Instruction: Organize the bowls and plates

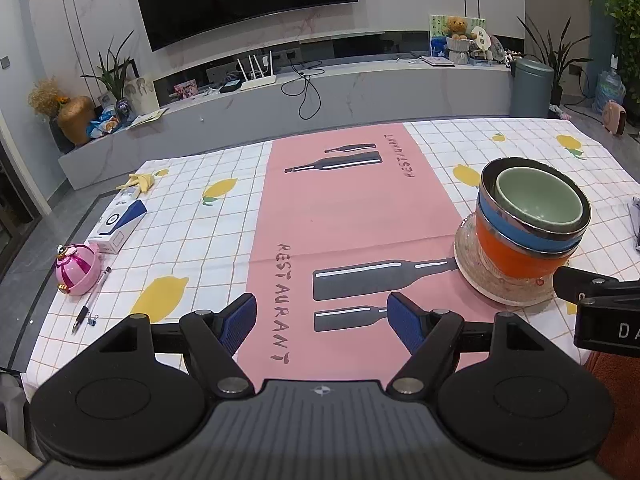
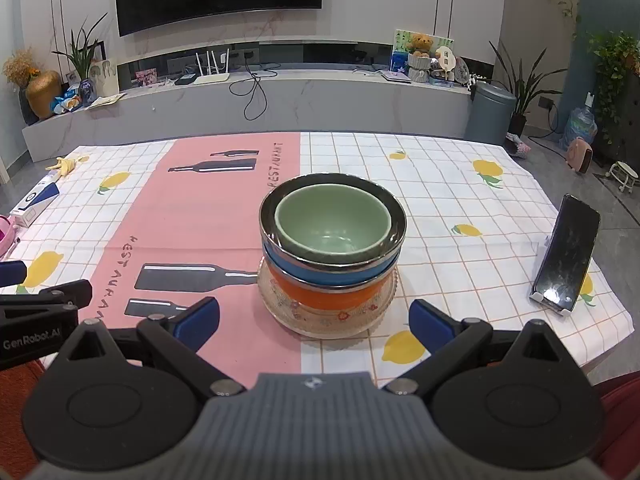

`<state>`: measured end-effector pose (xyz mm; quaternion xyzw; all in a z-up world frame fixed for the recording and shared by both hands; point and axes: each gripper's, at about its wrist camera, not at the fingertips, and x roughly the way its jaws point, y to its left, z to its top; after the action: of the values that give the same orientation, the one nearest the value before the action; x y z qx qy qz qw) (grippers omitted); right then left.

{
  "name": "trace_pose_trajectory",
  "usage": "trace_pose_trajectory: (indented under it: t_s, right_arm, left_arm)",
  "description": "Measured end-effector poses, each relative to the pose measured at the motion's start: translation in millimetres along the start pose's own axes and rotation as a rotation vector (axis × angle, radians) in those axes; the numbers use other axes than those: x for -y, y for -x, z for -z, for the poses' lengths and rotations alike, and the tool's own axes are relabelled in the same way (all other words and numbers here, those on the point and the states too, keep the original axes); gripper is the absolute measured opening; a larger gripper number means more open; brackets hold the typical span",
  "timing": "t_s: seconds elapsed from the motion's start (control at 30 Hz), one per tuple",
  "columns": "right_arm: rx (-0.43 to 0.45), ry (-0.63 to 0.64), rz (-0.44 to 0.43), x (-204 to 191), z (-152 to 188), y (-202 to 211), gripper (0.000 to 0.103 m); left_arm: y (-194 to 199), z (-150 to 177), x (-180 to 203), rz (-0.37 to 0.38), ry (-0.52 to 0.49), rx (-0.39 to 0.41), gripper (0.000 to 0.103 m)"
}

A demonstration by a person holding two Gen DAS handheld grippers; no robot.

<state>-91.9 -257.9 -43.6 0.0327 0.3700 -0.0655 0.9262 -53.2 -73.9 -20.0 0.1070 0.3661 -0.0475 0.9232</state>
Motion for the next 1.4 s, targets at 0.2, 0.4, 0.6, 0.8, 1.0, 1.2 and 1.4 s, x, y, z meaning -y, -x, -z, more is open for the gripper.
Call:
trace_pose_trajectory:
  t_s: [0.2, 0.4, 0.6, 0.8, 1.0, 1.2, 1.4]
  right_arm:
    - [0.004, 0.001, -0.001, -1, 0, 2, 0.099]
    - [0.008, -0.002, -0.001, 0, 1, 4, 0.099]
    - [0.013, -0.012, -0.002, 2, 2, 7, 0.099]
    - [0.016, -0.013, -0.006, 1, 3, 8, 0.099]
    - [0.018, -0.016, -0.008, 1, 4, 9, 0.099]
    - [0.016, -0.019, -0.008, 2, 5, 10, 0.099]
    - [0.010, -0.026, -0.010, 3, 5, 10, 0.099]
  left_arm:
    - [2, 0, -1, 0.000, 0.000, 0.005, 0.087]
    - [3, -1, -2, 0.002, 0.004, 0.006, 0.087]
    - [7, -1, -3, -0.004, 0.006, 0.009, 0.087]
    - [9, -1, -4, -0.006, 0.007, 0.014, 0.087]
    - [11, -1, -4, -0.006, 0.008, 0.016, 0.087]
    - [14, -1, -3, -0.002, 0.007, 0.022, 0.087]
    - [14, -2, -3, -0.007, 0.016, 0.028, 0.087]
